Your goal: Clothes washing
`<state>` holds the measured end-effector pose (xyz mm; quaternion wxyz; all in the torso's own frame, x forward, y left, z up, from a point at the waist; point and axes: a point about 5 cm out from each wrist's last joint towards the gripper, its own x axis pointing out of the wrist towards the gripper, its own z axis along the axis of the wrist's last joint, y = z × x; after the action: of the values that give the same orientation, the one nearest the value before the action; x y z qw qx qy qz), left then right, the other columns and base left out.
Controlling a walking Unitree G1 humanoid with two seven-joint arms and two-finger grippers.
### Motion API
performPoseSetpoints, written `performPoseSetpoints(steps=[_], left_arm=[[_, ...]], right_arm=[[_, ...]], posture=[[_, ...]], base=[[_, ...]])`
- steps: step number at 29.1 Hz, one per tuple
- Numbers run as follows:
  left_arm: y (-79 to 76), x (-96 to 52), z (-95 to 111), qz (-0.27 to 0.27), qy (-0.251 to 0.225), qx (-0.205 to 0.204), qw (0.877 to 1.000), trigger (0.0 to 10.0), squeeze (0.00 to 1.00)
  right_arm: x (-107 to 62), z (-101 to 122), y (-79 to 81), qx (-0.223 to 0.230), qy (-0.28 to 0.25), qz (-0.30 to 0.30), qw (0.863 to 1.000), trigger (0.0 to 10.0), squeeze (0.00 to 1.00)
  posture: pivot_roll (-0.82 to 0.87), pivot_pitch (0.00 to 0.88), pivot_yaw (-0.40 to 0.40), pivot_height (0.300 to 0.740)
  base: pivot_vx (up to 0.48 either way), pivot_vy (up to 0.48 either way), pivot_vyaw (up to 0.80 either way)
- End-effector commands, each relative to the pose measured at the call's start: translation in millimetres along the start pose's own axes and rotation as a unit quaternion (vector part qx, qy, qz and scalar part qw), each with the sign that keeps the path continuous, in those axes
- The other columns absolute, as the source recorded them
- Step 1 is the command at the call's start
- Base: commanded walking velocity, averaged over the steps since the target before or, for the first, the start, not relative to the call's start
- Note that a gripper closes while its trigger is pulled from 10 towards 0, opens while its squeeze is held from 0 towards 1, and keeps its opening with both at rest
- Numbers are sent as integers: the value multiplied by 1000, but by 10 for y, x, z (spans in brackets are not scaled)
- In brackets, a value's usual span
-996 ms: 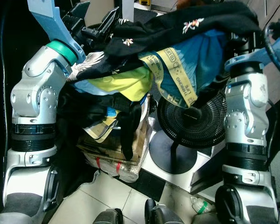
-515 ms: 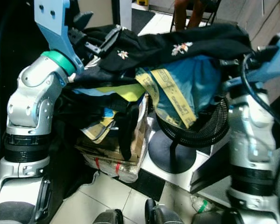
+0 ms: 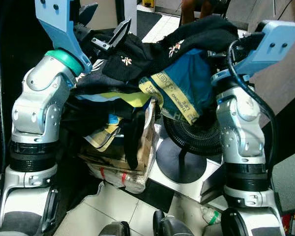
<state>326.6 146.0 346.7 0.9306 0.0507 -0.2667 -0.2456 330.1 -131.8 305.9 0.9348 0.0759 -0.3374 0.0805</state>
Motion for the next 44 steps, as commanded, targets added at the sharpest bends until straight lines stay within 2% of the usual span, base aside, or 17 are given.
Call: performPoseSetpoints(steps=[1,13,44], left_arm=[[-5,-24,15,1,-8,6,1000,10000,0],[-4,-25,19,6,-9,10,1000,10000,0],[17,-8,33,5,-10,15,1000,10000,0]], right_arm=[[-18,21,-1,4,-3,-3,1000,10000,0],[10,1,0,6,-3,-9,1000,10000,0],[46,30,19,13,-9,-13,1000,10000,0]], posture=[[37,66,62,740],[38,70,58,740],[46,75,73,740]], base=[[0,0,0],[0,0,-94],[0,0,-800]])
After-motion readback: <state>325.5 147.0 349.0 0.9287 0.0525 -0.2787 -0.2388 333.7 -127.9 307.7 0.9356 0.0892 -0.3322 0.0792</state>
